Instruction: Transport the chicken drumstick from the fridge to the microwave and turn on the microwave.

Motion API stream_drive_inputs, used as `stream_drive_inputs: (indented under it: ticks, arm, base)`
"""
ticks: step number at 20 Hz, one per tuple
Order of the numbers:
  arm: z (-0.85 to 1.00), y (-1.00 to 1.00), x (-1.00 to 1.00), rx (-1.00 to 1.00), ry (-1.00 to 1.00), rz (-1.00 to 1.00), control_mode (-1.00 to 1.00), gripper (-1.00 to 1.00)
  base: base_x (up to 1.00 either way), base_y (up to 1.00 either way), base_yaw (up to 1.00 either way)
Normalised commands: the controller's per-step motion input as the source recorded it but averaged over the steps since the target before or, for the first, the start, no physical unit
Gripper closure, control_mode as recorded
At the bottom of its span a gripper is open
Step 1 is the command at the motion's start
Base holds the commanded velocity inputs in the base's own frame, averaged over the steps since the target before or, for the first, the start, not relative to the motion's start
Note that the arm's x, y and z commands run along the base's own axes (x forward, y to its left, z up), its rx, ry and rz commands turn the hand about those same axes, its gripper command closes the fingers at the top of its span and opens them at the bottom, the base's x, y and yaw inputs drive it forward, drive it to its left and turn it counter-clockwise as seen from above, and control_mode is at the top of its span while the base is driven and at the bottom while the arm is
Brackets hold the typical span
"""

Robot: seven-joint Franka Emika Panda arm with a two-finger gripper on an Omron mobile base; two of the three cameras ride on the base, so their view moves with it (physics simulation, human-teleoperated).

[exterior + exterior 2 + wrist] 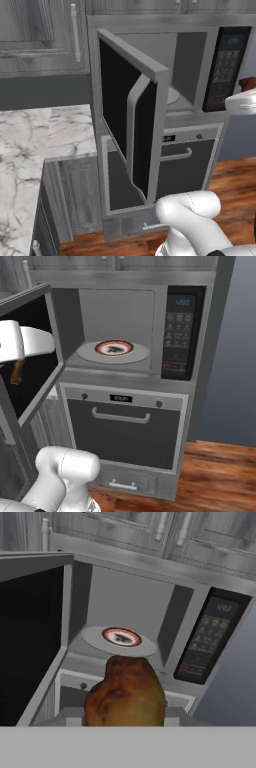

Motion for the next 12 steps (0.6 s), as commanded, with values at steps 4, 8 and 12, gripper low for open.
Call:
stream_drive_inputs:
  ticks: [4,8,12]
  arm:
    - [0.00,0.00,0.00,0.00,0.00,0.00,1.00,1.00]
    - [0.00,0.00,0.00,0.00,0.00,0.00,1.00,1.00]
    - [0.00,0.00,0.00,0.00,0.00,0.00,1.00,1.00]
  base:
    - [0.45,-0.03,0.00]
    - [0.24,0.00,0.00]
    - [0.23,0.00,0.00]
